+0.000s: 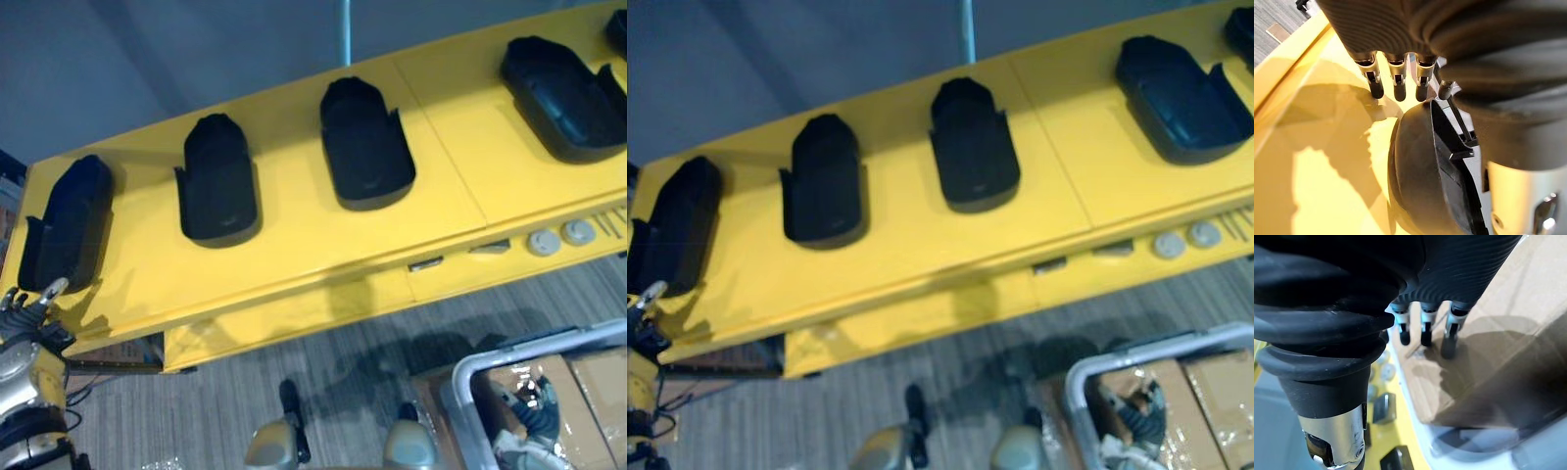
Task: Walk over and take plastic housings, then place them on the shelf
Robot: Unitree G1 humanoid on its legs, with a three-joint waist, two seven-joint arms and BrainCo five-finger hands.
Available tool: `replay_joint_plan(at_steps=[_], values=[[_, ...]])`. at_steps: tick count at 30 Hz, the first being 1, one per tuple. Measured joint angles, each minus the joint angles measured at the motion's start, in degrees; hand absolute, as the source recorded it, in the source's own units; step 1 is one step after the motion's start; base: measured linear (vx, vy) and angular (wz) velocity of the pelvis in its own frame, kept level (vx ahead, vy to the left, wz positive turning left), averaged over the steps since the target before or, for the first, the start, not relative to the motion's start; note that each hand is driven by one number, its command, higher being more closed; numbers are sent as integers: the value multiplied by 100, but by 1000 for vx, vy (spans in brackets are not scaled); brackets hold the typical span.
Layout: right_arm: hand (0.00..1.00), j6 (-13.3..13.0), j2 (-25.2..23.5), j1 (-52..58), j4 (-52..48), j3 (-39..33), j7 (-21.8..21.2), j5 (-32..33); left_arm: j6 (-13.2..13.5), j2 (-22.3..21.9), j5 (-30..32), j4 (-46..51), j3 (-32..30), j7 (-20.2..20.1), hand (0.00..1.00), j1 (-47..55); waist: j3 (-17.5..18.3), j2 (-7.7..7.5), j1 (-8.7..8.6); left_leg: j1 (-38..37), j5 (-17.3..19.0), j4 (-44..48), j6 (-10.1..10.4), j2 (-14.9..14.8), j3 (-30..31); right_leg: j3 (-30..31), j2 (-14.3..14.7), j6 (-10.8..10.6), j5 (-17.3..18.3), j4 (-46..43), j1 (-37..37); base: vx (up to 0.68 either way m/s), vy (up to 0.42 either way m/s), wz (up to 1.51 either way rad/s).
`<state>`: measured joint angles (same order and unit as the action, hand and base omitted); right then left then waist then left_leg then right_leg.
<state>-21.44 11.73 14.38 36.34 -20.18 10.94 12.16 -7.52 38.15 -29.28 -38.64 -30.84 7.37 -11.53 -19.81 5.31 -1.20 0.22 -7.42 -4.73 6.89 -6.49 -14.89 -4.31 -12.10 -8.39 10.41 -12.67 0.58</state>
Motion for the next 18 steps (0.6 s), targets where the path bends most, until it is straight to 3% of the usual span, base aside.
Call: replay_joint_plan(at_steps=[10,14,18], values=[[0,1,0,1,-2,-35,-1,-113,-7,-27,37,151,5,-96,0,175,-3,24,13,-17,-11,1,-11,6,8,-4,-7,-4,6,-61,-7,-3,0,0],[0,1,0,8,2,-86,-4,-110,4,-27,-2,152,-12,421,0,180,5,41,12,-11,-18,1,-13,6,4,3,-7,-3,11,-82,-44,-8,1,0],[0,-20,-1,14,21,-111,-102,-76,317,-27,-3,150,-69,1154,0,179,5,41,13,-11,-19,1,-11,3,4,5,-5,-5,9,-82,-43,0,0,0]])
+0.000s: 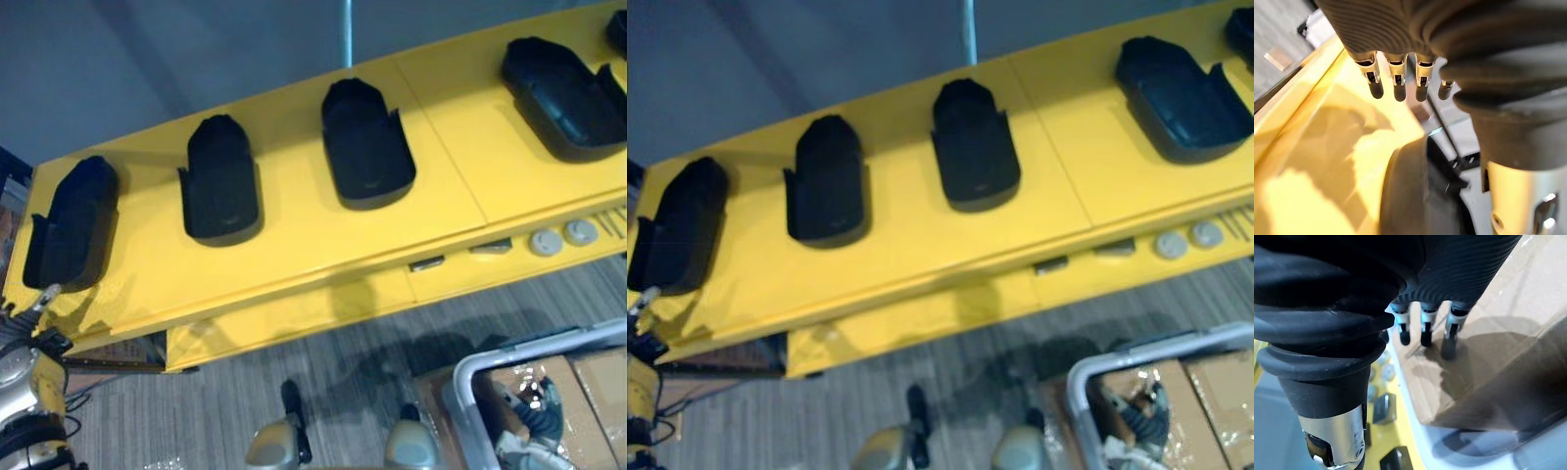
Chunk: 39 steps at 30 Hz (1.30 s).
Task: Walk over and take plastic housings, then place them on the shelf
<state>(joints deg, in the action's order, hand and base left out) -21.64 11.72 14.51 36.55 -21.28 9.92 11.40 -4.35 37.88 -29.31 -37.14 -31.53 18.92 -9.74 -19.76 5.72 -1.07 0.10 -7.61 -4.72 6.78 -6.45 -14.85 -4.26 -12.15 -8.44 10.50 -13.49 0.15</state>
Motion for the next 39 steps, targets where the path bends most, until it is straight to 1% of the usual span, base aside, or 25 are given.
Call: replay_joint_plan(at_steps=[1,4,6,9,13,14,17,21,25,27,29,31,34,36,39], values=[[0,-40,0,-1,15,0,-9,8,86,-10,5,3,-2,205,0,-4,0,0,4,0,0,0,0,0,3,-1,0,-1,0,0,3,0,0,0],[0,-65,-11,-3,19,8,3,8,100,-144,21,240,-151,570,0,-12,2,-4,3,34,1,-1,1,13,38,-26,-6,-4,3,-20,-1,0,0,4],[0,-64,-14,-2,19,48,73,8,51,-194,55,397,-152,720,0,-40,8,-15,-5,86,-8,-1,-3,47,114,-66,-31,-41,35,-62,-19,-2,-2,20],[0,-24,-28,-1,17,90,289,6,-3,-256,66,457,-152,779,0,-78,30,-61,-51,122,-20,0,-16,117,241,-183,-108,-48,118,-186,-17,2,-1,22],[0,145,-41,-1,14,228,431,-2,-165,-256,62,456,-151,774,0,-76,80,-157,-64,173,-36,2,-12,115,308,-224,-100,-39,135,-210,-45,4,-8,7],[0,174,-43,-1,13,254,450,-11,-168,-256,57,455,-151,766,0,-76,92,-178,-73,190,-40,2,-12,115,309,-224,-100,-38,136,-222,-72,0,0,0],[0,185,-48,-1,13,308,472,-36,-166,-256,43,448,-151,688,0,-85,117,-230,-108,195,-44,2,-13,115,304,-208,-101,-25,145,-288,-117,0,0,0],[0,183,-46,9,12,304,382,-37,-166,-255,34,394,-150,599,0,-193,108,-250,-132,202,-56,2,-17,113,301,-203,-101,-32,164,-308,-135,-16,-1,0],[0,171,-44,-9,-8,307,300,-47,-157,-213,34,393,-140,473,0,-622,73,-335,-126,419,-130,0,-28,117,347,-222,-120,-29,298,-563,-429,-54,-13,11],[0,171,-36,-19,-9,336,261,-47,-155,-212,34,393,-65,458,0,-757,50,-368,-132,473,-147,0,-30,119,374,-252,-126,-25,309,-649,-473,-14,-25,13],[0,171,-36,-7,-9,407,263,-48,-156,-174,35,393,128,444,0,-979,38,-403,-164,571,-201,0,-36,151,502,-356,-158,-30,344,-710,-511,1,-25,29],[0,170,-33,-42,-14,507,272,-49,-158,-30,37,394,349,409,0,-1180,-8,-497,-162,601,-223,0,-49,197,566,-405,-212,-26,430,-833,-536,-2,-12,25],[0,171,-27,-81,-15,582,295,-49,-158,101,42,395,365,332,0,-1347,-23,-546,-146,664,-231,-1,-61,241,627,-491,-270,-11,511,-954,-592,-4,-23,15],[0,172,-12,-139,-15,585,342,-45,-158,195,55,394,369,322,0,-1417,-43,-562,-141,711,-240,-2,-72,244,627,-512,-275,-9,514,-973,-627,-5,-15,11],[0,179,7,-159,-36,716,378,-37,-159,281,64,394,373,293,0,-1566,-80,-630,-127,713,-237,-3,-77,257,620,-527,-291,-7,514,-999,-617,1,-11,6]])
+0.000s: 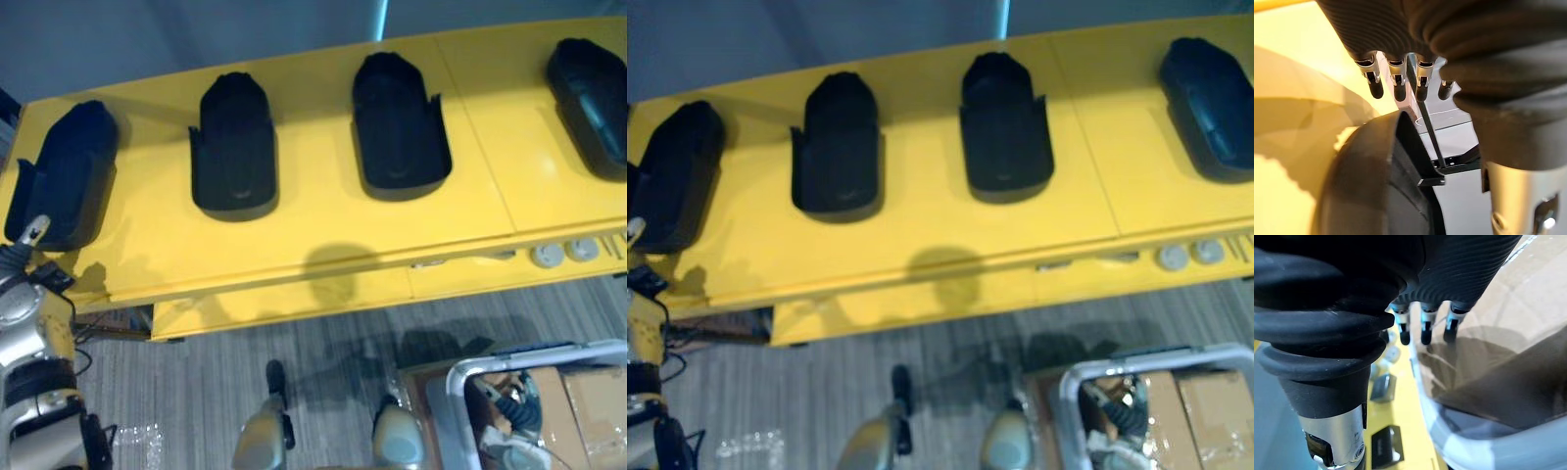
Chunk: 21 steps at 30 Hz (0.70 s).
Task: Walk over and take plastic housings, then place them on the shelf
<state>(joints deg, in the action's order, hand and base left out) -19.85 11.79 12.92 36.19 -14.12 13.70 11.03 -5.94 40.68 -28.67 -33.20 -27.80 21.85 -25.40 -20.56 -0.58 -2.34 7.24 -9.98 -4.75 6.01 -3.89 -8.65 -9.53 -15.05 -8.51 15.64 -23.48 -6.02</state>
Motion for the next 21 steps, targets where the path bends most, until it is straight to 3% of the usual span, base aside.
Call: replay_joint_plan(at_steps=[7,21], values=[[0,12,18,-5,-73,98,-37,47,-9,51,0,-22,176,-109,0,-282,-29,-71,-13,31,5,3,-94,-35,-452,13,-64,17,-82,0,10,7,1,9],[0,12,16,-51,-204,198,-138,40,-248,133,-62,-208,223,-1289,0,-276,-25,-77,44,-32,-1,4,-111,-34,-593,143,-53,65,-159,101,40,-13,-7,-3]])
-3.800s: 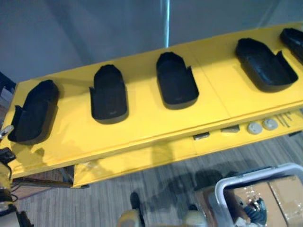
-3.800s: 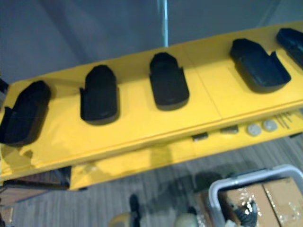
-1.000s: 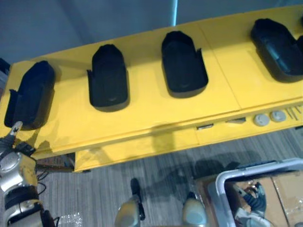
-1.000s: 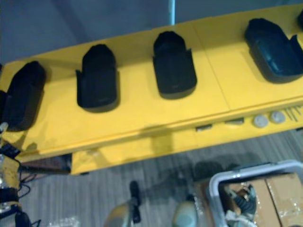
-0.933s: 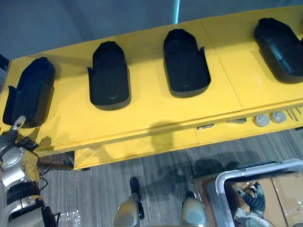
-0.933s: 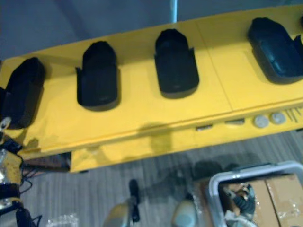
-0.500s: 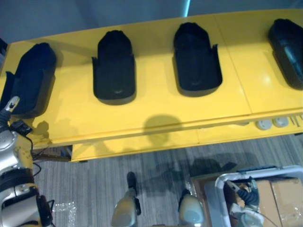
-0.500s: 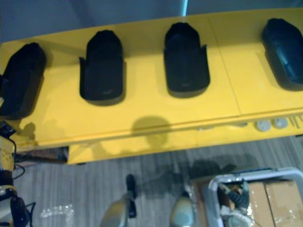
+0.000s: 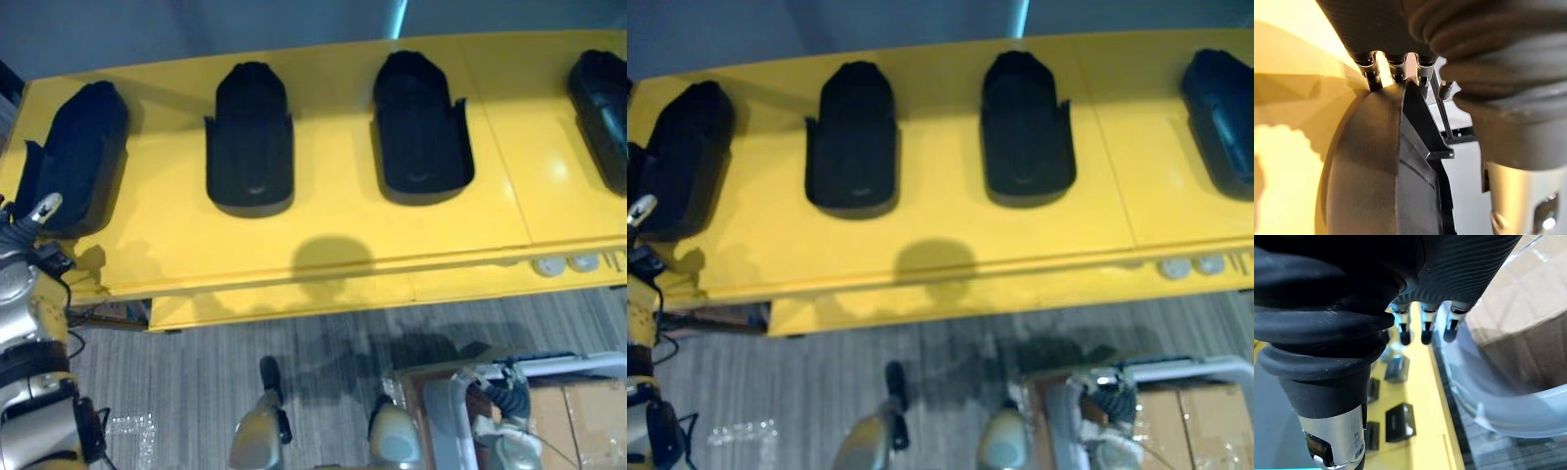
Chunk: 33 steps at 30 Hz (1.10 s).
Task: Walk over and take plastic housings, then place them on the shelf
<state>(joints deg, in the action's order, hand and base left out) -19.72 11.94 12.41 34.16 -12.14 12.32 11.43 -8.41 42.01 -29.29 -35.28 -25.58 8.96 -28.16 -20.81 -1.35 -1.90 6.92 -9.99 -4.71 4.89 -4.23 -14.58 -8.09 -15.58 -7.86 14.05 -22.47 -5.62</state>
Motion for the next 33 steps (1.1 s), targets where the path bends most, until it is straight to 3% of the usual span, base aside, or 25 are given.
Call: replay_joint_plan(at_steps=[10,18,20,24,25,28,30,33], values=[[0,0,18,6,0,-28,-126,-52,-200,57,-2,-13,5,-992,0,192,15,117,-32,-97,-20,-4,0,-6,-27,39,9,-8,-5,38,101,-18,-5,-2],[0,1,64,20,5,-134,-135,-53,-214,57,-6,-50,63,-958,0,345,59,222,-44,-115,-16,-3,-2,-5,-31,36,10,-34,-20,103,149,0,0,0],[0,1,64,22,10,-134,-141,-51,-215,57,12,-98,44,-666,0,351,62,226,-41,-146,-16,-3,-1,-6,-31,36,13,-34,-20,108,179,0,0,0],[0,-12,60,27,64,-120,-149,-34,-158,79,73,-150,-172,538,0,343,64,229,-46,-182,-9,-4,7,-37,-38,38,53,-104,-68,243,274,-15,-20,-4],[0,-21,51,35,73,-114,-148,-21,-27,79,112,-179,-323,1064,0,343,95,236,-46,-185,-6,-4,10,-60,-39,36,83,-98,-113,316,300,-13,-17,-3],[0,-72,33,46,112,-108,-133,-5,307,77,134,-179,-487,1875,0,355,143,262,-51,-196,-4,-5,8,-79,-33,31,117,-90,-206,458,380,0,0,0],[0,-202,-53,57,178,-5,-89,-5,726,76,295,-111,-575,2603,0,402,267,248,-55,-211,-7,-3,6,-107,-22,31,168,-67,-306,637,476,0,0,0],[0,-308,-190,89,178,170,52,24,1233,-42,347,194,-573,3052,0,696,419,215,-51,-338,-2,-5,11,-118,-12,29,206,-66,-405,902,711,2,6,-3]])
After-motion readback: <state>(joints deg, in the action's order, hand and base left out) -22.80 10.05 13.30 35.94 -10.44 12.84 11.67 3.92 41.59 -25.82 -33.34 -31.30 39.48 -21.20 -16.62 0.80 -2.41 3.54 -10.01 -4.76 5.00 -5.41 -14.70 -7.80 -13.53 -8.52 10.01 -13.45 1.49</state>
